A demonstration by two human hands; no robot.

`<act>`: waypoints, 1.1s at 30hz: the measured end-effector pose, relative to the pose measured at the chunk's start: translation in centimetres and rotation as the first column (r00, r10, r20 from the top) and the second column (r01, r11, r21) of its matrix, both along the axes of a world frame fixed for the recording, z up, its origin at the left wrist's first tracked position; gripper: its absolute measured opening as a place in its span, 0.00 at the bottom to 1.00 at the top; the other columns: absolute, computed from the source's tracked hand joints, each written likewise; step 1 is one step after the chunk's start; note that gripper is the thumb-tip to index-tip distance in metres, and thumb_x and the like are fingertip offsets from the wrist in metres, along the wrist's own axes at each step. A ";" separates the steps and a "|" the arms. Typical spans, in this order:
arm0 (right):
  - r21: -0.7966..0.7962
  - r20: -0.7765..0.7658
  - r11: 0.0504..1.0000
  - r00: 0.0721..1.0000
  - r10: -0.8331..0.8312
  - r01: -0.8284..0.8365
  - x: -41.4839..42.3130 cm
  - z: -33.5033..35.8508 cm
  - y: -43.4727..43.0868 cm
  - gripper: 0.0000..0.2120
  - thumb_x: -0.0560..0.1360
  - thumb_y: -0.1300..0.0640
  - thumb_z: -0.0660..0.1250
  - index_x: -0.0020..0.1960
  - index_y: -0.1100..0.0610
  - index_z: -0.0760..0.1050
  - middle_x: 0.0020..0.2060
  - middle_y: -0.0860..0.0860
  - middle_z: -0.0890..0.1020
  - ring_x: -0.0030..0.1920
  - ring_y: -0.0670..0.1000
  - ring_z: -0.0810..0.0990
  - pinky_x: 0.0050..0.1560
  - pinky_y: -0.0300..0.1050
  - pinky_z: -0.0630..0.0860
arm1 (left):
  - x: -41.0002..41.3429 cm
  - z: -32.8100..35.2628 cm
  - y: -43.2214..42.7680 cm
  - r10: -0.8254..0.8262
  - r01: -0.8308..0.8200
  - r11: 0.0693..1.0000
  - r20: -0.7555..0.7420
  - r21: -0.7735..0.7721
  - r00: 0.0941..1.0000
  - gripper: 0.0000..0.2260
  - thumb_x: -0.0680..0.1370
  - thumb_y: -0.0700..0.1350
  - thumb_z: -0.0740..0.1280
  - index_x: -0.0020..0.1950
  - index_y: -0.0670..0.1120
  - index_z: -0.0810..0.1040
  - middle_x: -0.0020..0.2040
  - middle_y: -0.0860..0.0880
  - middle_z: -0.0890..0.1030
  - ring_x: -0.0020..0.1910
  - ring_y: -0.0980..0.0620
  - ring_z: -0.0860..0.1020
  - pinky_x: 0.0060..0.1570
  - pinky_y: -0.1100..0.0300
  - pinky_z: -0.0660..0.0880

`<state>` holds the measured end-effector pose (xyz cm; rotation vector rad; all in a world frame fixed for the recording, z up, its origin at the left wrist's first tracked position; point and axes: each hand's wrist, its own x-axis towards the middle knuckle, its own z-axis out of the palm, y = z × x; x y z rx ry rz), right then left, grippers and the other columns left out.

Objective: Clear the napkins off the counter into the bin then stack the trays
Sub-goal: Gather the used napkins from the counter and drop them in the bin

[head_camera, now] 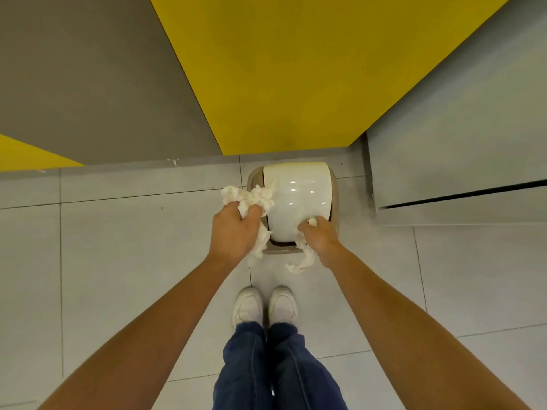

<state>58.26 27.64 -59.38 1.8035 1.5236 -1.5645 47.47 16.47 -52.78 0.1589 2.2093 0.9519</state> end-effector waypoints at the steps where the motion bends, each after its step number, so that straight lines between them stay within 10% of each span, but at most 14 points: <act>1: -0.036 -0.001 0.998 0.998 -0.056 0.056 0.2 -0.7 -0.2 0.15 0.77 0.59 0.62 0.63 0.62 0.71 0.51 0.55 0.76 0.53 0.55 0.75 0.54 0.47 0.72 | 0.2 -0.5 0.0 -0.004 0.004 1.000 0.003 0.008 1.000 0.12 0.78 0.45 0.62 0.35 0.43 0.72 0.33 0.50 0.73 0.32 0.56 0.71 0.30 0.66 0.66; 10: -0.290 0.026 0.730 0.767 -0.641 0.619 -1.4 -4.3 0.6 0.07 0.77 0.60 0.61 0.47 0.63 0.76 0.52 0.59 0.80 0.59 0.60 0.76 0.61 0.54 0.73 | 1.5 -3.0 0.3 -0.023 0.022 0.998 0.027 0.051 0.999 0.17 0.77 0.43 0.63 0.29 0.45 0.66 0.27 0.51 0.69 0.25 0.58 0.69 0.23 0.72 0.63; 15: -0.362 0.074 0.541 0.602 -0.795 0.759 -2.2 -4.7 1.7 0.15 0.77 0.50 0.60 0.60 0.56 0.70 0.59 0.55 0.76 0.54 0.56 0.78 0.53 0.47 0.77 | 2.2 -4.1 0.3 -0.052 0.048 0.997 0.060 0.058 0.997 0.12 0.78 0.43 0.62 0.35 0.41 0.72 0.29 0.51 0.71 0.26 0.59 0.70 0.23 0.73 0.64; 18: -0.403 0.029 0.556 0.618 -0.786 0.727 -2.1 -4.5 1.7 0.12 0.77 0.50 0.59 0.53 0.56 0.73 0.49 0.55 0.77 0.38 0.52 0.75 0.43 0.47 0.75 | 2.7 -4.7 0.6 -0.072 0.068 0.996 0.069 0.051 0.995 0.11 0.78 0.44 0.62 0.39 0.39 0.74 0.30 0.51 0.72 0.29 0.56 0.69 0.24 0.73 0.65; 23: -0.430 0.014 0.619 0.691 -0.723 0.657 -1.3 -3.1 1.9 0.16 0.77 0.51 0.62 0.61 0.57 0.72 0.54 0.55 0.78 0.58 0.57 0.75 0.65 0.56 0.70 | 3.7 -5.5 1.3 -0.145 0.146 0.989 0.074 -0.017 0.987 0.12 0.78 0.45 0.61 0.40 0.38 0.74 0.32 0.50 0.73 0.32 0.55 0.70 0.26 0.70 0.66; 33: -0.433 -0.070 0.761 0.824 -0.563 0.483 -0.1 -0.9 3.6 0.17 0.78 0.56 0.59 0.65 0.61 0.72 0.55 0.57 0.78 0.57 0.57 0.76 0.62 0.47 0.69 | 5.5 -8.6 4.8 -0.051 0.095 0.990 0.348 -0.108 0.936 0.10 0.79 0.43 0.58 0.53 0.38 0.73 0.42 0.46 0.73 0.45 0.47 0.71 0.38 0.59 0.68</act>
